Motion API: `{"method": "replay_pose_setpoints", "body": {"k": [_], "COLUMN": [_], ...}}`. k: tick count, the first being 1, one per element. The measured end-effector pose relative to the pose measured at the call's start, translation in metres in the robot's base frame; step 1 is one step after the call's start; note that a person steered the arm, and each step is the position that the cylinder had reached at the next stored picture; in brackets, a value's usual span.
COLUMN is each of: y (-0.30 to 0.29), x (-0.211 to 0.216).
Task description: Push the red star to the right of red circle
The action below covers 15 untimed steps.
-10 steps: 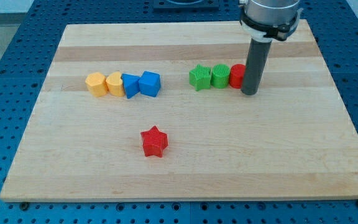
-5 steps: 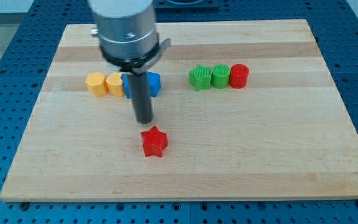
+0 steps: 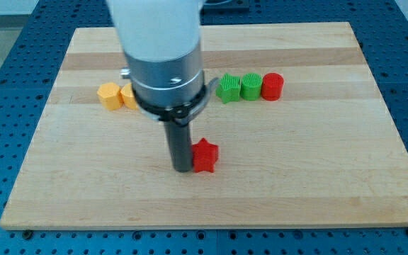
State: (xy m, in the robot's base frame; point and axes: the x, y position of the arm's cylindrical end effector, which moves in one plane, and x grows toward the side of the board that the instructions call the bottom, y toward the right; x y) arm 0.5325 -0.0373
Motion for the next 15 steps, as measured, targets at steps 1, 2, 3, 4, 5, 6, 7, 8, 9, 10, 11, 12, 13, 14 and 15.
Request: {"method": "replay_pose_setpoints", "body": {"k": [1,2,3,4,5,6,7,8,9,10,11,12,13,14,15], "y": [0.039,0.076,0.111,0.126,0.126,0.122,0.117,0.116,0.116,0.117,0.131,0.146,0.154,0.161,0.173], "x": [-0.001,-0.001,-0.002,-0.012,-0.032,-0.033,-0.037,-0.050,-0.064,-0.078,-0.080,-0.080,-0.080,-0.080,-0.080]}}
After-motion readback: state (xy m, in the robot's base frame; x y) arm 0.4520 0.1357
